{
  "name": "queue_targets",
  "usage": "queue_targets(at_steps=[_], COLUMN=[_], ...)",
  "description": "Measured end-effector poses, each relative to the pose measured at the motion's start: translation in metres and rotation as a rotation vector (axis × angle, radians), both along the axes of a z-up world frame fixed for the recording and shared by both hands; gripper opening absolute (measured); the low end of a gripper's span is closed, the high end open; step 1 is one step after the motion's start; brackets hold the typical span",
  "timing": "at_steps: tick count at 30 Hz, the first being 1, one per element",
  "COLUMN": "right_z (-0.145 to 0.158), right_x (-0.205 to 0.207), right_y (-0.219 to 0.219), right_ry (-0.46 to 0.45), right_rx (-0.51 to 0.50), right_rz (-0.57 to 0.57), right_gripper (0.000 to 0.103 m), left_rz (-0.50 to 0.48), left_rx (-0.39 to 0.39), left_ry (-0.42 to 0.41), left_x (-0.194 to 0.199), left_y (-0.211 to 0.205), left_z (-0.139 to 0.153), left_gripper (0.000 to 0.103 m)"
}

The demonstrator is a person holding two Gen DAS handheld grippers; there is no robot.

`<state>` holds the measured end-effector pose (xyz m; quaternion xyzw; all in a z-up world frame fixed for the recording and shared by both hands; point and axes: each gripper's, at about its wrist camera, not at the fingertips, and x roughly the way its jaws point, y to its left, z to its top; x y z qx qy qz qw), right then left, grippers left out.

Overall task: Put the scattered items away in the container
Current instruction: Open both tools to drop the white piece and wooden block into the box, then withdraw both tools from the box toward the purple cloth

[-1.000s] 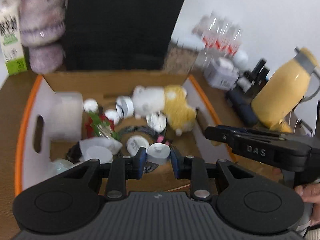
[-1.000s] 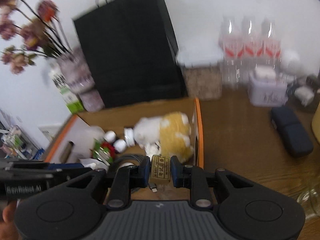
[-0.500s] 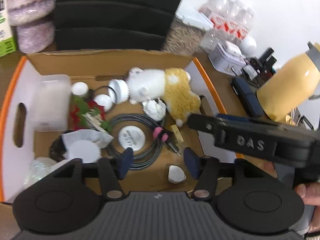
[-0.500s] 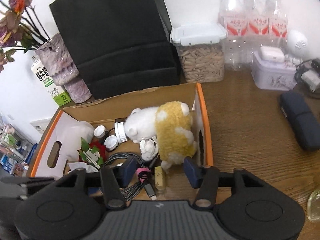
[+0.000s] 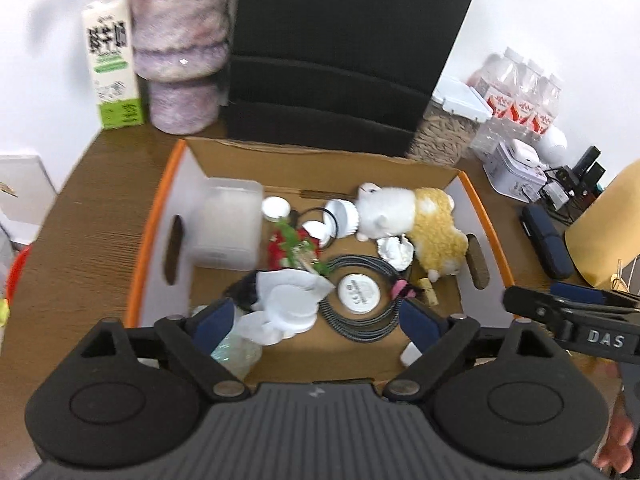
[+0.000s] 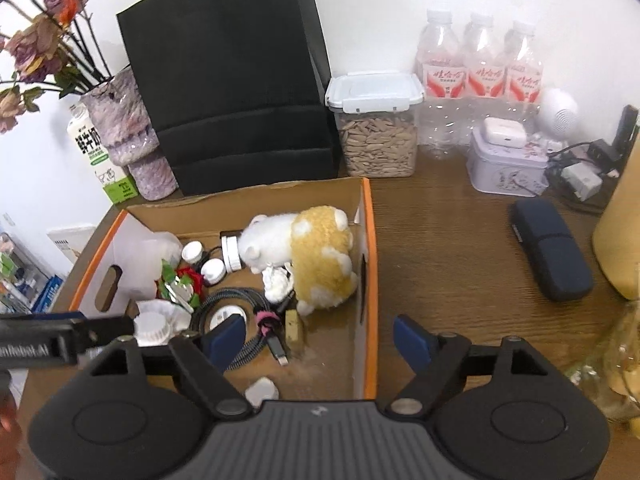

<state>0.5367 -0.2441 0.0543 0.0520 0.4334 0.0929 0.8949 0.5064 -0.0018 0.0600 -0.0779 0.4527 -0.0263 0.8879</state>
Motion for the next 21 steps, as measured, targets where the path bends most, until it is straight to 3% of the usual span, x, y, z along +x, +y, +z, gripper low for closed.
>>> queue_targets(at_steps=[2, 11, 16, 21], right_z=[0.006, 0.024, 0.021, 0.011], right_x=[-0.009, -0.056, -0.096, -0.141], right_y=[0.0, -0.002, 0.006, 0.014], right_ry=[-0.016, -0.059, -0.094, -0.108], right_rx=[-0.016, -0.045, -0.102, -0.144], right_rz=[0.003, 0.03, 0.08, 0.13], right_gripper=[0.086, 0.087, 0.089, 0.089], left_rz=[0.0, 0.034, 0.053, 0.047], left_rx=[0.008, 0.059, 0.102, 0.088], left_ry=[-0.014, -0.048, -0.093, -0.137], left_x=[-0.009, -0.061, -0.103, -0.151], left_y=[0.004, 0.023, 0.035, 0.048], left_z=[0.005, 0.005, 0.002, -0.001], left_gripper=[0.098, 0.1, 0.1, 0.101])
